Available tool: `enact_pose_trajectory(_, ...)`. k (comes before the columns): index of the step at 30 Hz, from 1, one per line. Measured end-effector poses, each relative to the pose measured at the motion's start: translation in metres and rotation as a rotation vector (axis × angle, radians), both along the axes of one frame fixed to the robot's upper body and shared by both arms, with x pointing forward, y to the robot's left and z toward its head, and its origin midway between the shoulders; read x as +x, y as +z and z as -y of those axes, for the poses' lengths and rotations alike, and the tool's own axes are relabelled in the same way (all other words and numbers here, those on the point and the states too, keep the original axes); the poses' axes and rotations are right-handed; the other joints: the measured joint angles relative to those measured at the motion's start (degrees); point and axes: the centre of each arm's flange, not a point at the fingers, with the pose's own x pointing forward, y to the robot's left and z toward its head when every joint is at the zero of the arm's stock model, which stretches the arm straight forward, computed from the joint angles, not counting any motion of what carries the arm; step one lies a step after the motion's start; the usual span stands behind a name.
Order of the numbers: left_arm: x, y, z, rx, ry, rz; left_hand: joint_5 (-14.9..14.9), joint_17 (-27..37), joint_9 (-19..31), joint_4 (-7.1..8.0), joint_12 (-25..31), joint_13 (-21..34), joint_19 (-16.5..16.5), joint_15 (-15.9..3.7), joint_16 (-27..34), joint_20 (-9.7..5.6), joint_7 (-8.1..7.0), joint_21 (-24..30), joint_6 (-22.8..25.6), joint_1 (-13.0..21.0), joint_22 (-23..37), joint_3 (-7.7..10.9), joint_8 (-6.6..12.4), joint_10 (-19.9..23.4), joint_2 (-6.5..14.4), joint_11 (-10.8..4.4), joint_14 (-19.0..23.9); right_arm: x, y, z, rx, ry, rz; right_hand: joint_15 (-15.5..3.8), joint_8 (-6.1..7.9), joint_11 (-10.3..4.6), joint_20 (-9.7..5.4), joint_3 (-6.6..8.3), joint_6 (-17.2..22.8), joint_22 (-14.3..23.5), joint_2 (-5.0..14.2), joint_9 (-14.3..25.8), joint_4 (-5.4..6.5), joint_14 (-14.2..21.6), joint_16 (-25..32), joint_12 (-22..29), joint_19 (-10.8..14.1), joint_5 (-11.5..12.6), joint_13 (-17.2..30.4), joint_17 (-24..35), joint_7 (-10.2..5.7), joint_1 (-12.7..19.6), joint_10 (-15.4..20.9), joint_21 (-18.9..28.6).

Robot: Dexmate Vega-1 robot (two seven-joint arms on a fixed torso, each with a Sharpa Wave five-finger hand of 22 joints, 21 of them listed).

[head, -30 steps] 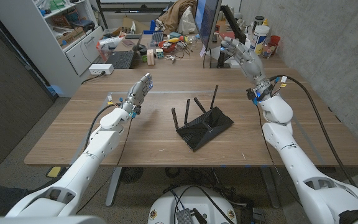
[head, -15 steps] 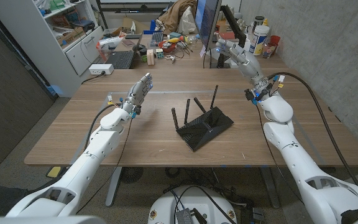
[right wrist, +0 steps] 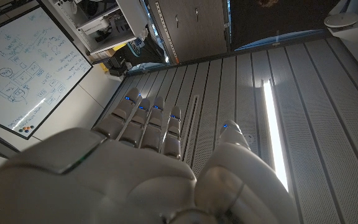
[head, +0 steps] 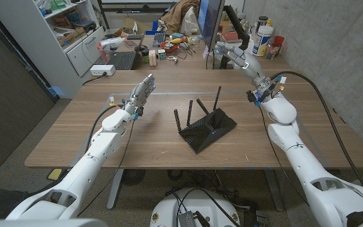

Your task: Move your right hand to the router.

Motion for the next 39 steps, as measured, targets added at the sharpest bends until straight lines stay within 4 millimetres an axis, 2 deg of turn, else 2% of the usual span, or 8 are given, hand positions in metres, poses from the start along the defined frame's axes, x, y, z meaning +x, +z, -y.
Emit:
enact_pose_trajectory(19,-0.001,-0.001,0.001,0.001,0.003,-0.001,-0.46,0.00,0.00,-0.04,0.00,0.00,0.00,0.00,0.00,0.00,0.00,-0.22,0.00,0.23,0.00,-0.04,0.00,0.00,0.23,0.00,0.00,-0.009,-0.003,0.002,-0.046,-0.086,0.075,-0.10,0.00,-0.30,-0.11,-0.14,0.31,-0.01,0.00,-0.01,-0.14,0.73,0.00,0.00,0.53,0.39,0.00,0.00,-0.30,0.00,0.30,-0.66)
enact_pose_trajectory(39,-0.003,-0.001,0.001,0.000,0.004,0.007,-0.46,0.00,0.00,-0.23,0.00,0.00,0.00,0.00,0.00,0.00,0.00,-0.22,-0.01,0.23,0.00,-0.23,0.00,0.00,0.23,0.00,0.00,-0.016,-0.010,-0.008,-0.120,-0.194,0.161,0.12,0.00,-0.29,-0.11,-0.14,0.33,-0.01,0.00,-0.01,-0.14,0.94,0.00,0.00,0.52,0.39,0.00,0.00,-0.31,0.00,0.29,-1.10)
